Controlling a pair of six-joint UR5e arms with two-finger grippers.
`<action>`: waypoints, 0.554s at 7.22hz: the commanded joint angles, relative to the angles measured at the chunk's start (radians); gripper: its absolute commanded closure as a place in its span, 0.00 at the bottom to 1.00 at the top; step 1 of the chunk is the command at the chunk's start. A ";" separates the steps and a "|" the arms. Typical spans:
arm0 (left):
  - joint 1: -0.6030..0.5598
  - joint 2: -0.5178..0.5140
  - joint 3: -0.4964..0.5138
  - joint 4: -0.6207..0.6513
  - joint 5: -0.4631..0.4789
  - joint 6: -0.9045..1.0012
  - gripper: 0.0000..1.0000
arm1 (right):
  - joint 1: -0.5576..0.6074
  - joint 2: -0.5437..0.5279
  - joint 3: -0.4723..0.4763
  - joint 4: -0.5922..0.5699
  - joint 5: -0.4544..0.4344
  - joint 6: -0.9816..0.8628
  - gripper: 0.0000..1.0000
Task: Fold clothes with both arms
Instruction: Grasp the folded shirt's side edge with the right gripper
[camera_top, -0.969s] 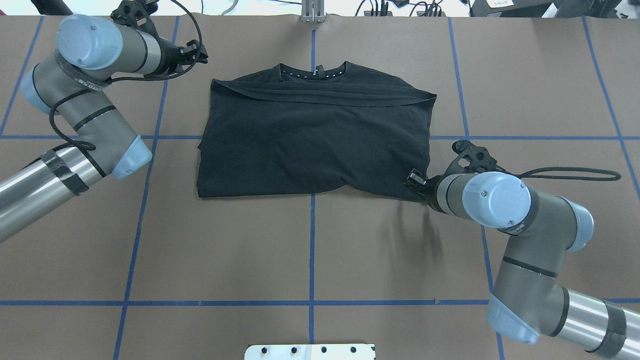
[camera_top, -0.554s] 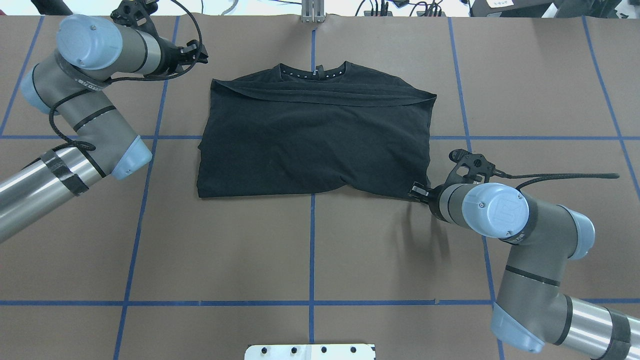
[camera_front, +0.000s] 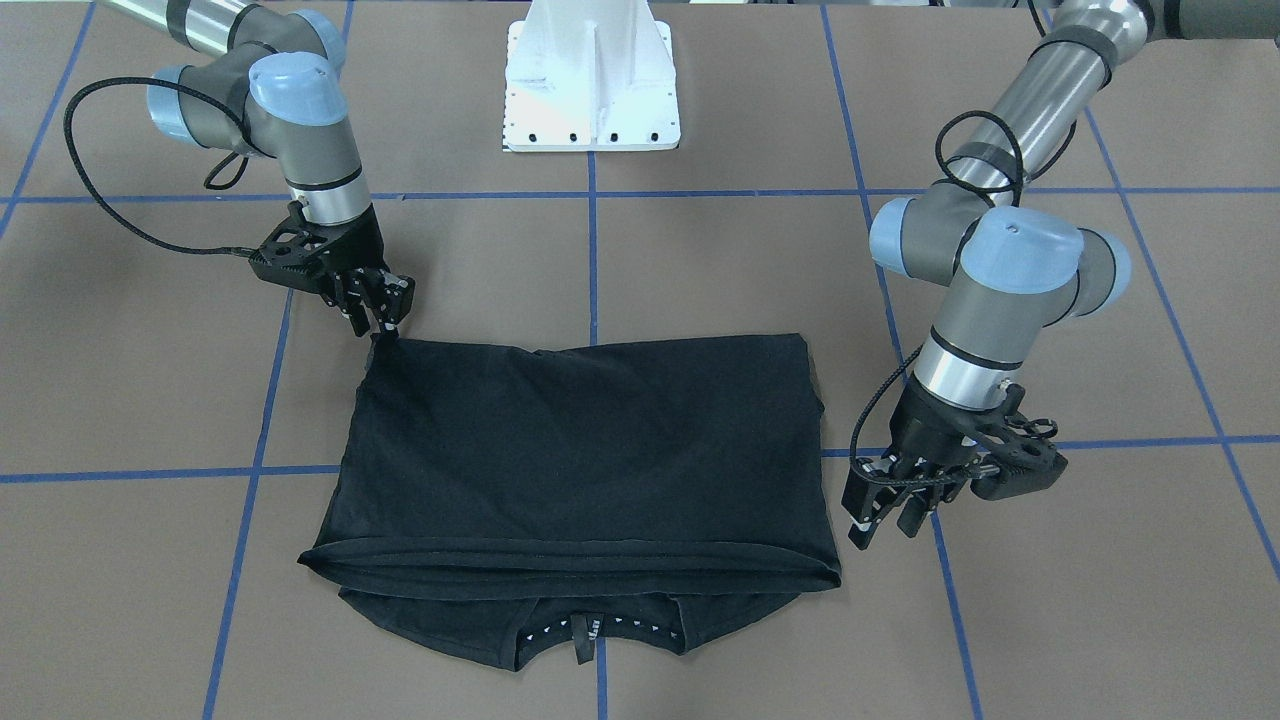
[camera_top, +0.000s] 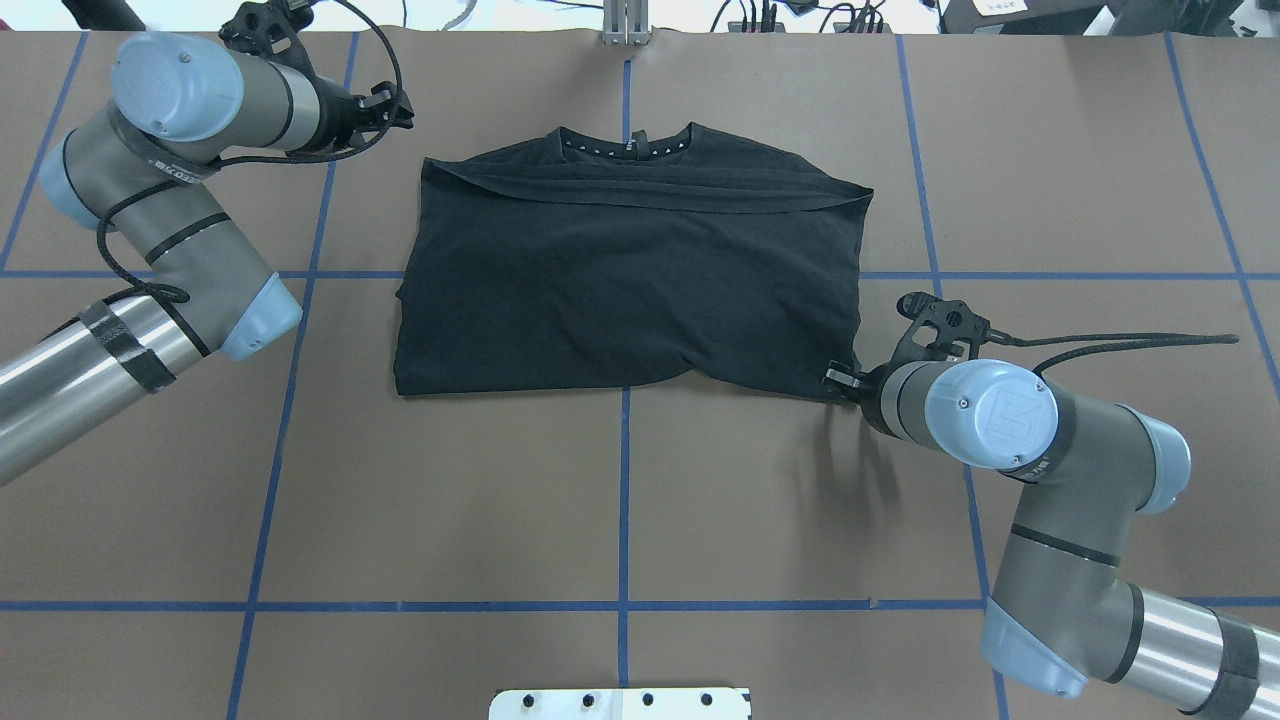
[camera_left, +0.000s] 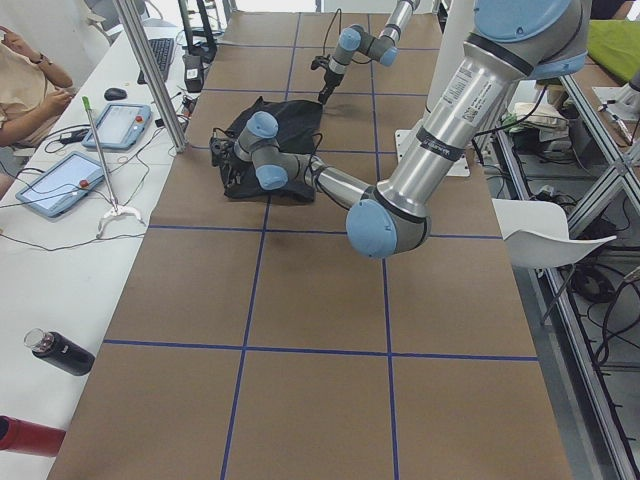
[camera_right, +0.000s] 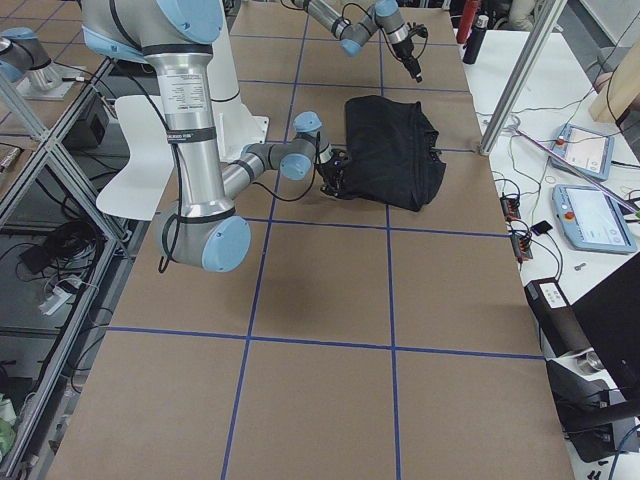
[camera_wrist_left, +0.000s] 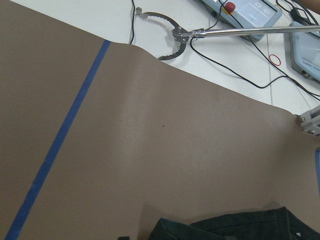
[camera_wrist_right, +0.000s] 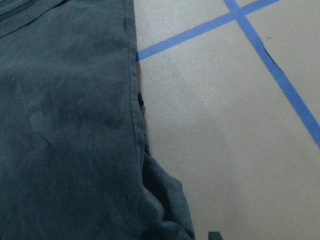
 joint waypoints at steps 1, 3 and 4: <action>0.000 0.000 -0.001 0.000 0.000 0.001 0.31 | 0.004 0.004 0.001 0.000 0.001 -0.002 1.00; 0.000 0.006 0.000 -0.006 0.000 0.001 0.31 | 0.004 0.004 0.005 0.000 0.005 -0.002 1.00; 0.000 0.011 0.000 -0.009 0.000 0.001 0.31 | 0.009 0.001 0.008 0.001 0.008 -0.002 1.00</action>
